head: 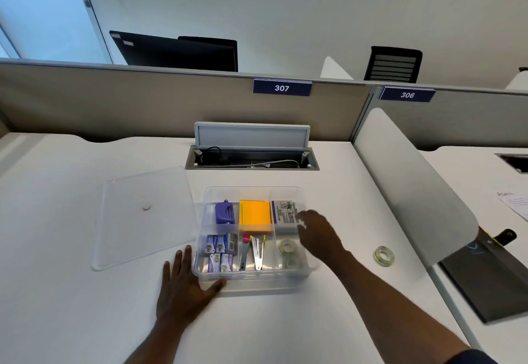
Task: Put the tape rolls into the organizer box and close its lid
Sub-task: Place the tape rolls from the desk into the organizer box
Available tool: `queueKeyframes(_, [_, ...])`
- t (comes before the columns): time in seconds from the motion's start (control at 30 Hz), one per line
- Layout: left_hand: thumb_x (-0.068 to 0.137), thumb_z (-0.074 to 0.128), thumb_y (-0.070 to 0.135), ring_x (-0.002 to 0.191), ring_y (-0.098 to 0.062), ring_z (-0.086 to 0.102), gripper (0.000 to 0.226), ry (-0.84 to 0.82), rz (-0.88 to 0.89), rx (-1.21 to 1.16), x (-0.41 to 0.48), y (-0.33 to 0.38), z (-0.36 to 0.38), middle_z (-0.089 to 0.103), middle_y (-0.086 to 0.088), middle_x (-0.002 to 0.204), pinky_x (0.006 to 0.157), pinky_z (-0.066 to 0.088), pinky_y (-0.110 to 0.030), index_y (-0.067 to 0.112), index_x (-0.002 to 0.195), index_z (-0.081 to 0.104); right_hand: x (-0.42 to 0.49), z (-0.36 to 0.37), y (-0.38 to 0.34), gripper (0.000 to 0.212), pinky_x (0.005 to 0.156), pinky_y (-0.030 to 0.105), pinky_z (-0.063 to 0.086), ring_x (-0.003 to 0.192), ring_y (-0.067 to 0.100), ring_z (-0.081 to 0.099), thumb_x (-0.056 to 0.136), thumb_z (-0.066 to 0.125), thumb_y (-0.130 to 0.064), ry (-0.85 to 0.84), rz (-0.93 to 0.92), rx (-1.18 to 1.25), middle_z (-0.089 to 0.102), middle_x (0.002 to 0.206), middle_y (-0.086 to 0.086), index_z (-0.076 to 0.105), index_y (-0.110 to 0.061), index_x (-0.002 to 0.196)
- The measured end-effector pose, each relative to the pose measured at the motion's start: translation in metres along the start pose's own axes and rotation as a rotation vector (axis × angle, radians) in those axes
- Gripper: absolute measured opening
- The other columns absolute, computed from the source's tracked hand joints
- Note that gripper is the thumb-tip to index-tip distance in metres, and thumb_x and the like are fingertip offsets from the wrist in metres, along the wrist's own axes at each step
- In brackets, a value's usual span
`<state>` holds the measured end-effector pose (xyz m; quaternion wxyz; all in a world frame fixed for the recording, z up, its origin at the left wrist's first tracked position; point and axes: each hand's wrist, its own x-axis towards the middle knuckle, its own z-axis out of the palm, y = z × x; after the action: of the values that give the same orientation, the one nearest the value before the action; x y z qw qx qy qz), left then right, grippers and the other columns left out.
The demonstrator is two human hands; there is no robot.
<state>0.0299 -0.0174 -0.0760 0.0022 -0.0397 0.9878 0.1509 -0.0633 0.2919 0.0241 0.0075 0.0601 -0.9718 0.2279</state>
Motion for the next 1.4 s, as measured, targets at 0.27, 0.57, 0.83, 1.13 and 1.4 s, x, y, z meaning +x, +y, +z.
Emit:
queueKeyframes(0.27, [0.067,0.026,0.091,0.146,-0.019,0.003,0.111,-0.006,0.002,0.000,0.000,0.000,0.002,0.011,-0.003,0.159,0.120,0.003,-0.043,0.019,0.150,0.008,-0.012,-0.013,0.085,0.029,0.073,0.048,0.049,0.085,0.046,0.056,0.076,0.042,-0.013,0.157,0.582,-0.244,0.055,0.093,0.030,0.058,0.008,0.088])
queueKeyframes(0.57, [0.066,0.025,0.092,0.146,-0.017,0.001,0.111,-0.009,-0.019,0.019,0.001,-0.002,0.005,0.009,0.000,0.159,0.120,0.002,-0.042,0.021,0.150,0.008,-0.038,-0.007,0.148,0.025,0.098,0.043,0.039,0.115,0.037,0.045,0.085,0.042,-0.013,-0.128,0.738,-0.280,0.046,0.120,0.015,0.047,-0.011,0.109])
queueKeyframes(0.83, [0.066,0.027,0.091,0.146,-0.018,0.004,0.111,-0.002,-0.013,0.012,0.001,0.000,0.003,0.011,-0.002,0.159,0.120,0.002,-0.041,0.021,0.150,0.008,-0.028,-0.003,0.135,0.030,0.082,0.036,0.048,0.091,0.039,0.060,0.085,0.042,-0.011,0.039,0.461,-0.186,0.057,0.100,0.017,0.063,-0.016,0.105])
queueKeyframes(1.13, [0.066,0.024,0.092,0.146,-0.017,0.001,0.111,-0.011,-0.021,0.018,0.002,0.000,0.003,0.009,-0.001,0.159,0.120,0.001,-0.041,0.021,0.150,0.006,0.016,-0.023,0.053,0.033,0.089,0.029,0.047,0.099,0.023,0.062,0.077,0.065,-0.015,0.054,-0.013,0.085,0.069,0.104,0.008,0.065,-0.015,0.111])
queueKeyframes(1.4, [0.066,0.023,0.092,0.146,-0.017,0.001,0.110,-0.005,-0.016,0.003,0.001,0.000,0.003,0.009,-0.001,0.159,0.120,0.000,-0.041,0.022,0.150,0.008,0.012,-0.022,0.004,0.036,0.097,0.028,0.045,0.112,0.022,0.057,0.079,0.066,-0.014,-0.291,-0.180,0.048,0.062,0.121,0.009,0.065,-0.015,0.115])
